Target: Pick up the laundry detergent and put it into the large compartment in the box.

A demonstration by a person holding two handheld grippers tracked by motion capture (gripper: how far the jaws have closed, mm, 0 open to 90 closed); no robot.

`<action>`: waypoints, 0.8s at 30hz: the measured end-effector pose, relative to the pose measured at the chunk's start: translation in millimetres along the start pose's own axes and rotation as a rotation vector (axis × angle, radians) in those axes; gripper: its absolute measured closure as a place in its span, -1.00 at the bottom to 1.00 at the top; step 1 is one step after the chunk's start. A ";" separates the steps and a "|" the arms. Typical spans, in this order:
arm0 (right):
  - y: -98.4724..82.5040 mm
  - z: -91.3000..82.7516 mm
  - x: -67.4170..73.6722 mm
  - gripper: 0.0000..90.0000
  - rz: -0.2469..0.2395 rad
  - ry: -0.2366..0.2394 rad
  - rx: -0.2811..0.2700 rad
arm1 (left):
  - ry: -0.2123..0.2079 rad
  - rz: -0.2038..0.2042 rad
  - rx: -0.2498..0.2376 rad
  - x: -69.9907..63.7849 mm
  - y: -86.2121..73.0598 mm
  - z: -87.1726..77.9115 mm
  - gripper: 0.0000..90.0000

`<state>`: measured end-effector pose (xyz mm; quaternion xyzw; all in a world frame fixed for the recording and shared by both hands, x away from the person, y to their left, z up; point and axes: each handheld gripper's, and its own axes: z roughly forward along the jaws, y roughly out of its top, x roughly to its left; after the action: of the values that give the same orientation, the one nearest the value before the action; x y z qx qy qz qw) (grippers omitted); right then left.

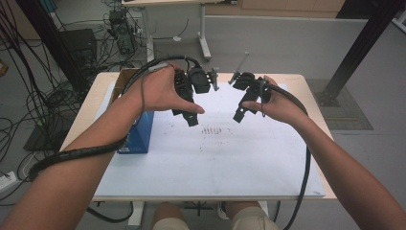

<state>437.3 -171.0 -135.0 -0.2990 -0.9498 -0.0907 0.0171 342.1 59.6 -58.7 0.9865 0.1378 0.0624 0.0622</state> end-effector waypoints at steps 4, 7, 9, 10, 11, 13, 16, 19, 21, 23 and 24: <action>0.7 0.5 -2.5 -0.86 0.003 0.003 -0.003 | -0.003 0.032 0.000 1.8 3.5 2.0 -0.71; 2.5 2.0 -4.3 -0.86 0.007 0.006 0.002 | 0.005 0.050 0.014 1.5 7.2 3.3 -0.71; 4.5 3.7 -4.8 -0.86 0.007 0.008 0.009 | 0.006 0.051 0.016 2.7 8.6 4.0 -0.72; 5.1 4.4 -5.0 -0.86 0.005 0.010 0.011 | 0.007 0.050 0.014 3.1 8.6 4.1 -0.72; 5.6 4.5 -4.4 -0.86 0.003 0.010 0.013 | 0.012 0.047 0.010 2.4 8.2 4.4 -0.72; 5.3 4.3 -3.6 -0.86 -0.003 0.013 0.010 | 0.012 0.048 0.004 2.1 7.6 5.8 -0.72; 5.5 4.1 -2.3 -0.86 -0.009 0.012 0.011 | 0.007 0.050 0.008 1.9 8.2 8.5 -0.72; 5.1 4.0 -2.2 -0.86 -0.009 0.012 0.009 | 0.005 0.049 0.009 2.0 8.1 9.7 -0.72; 5.1 4.1 -1.9 -0.86 -0.009 0.015 0.011 | 0.013 0.051 0.003 0.5 6.8 10.1 -0.72; 5.2 4.2 -0.7 -0.86 -0.012 0.013 0.012 | 0.011 0.047 0.003 1.2 6.5 9.9 -0.72; 5.5 4.6 -0.2 -0.86 -0.013 0.014 0.013 | 0.011 0.047 0.002 1.4 6.3 10.1 -0.72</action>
<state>440.7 -165.8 -138.7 -0.2921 -0.9521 -0.0866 0.0252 346.5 52.9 -67.5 0.9892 0.1150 0.0690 0.0591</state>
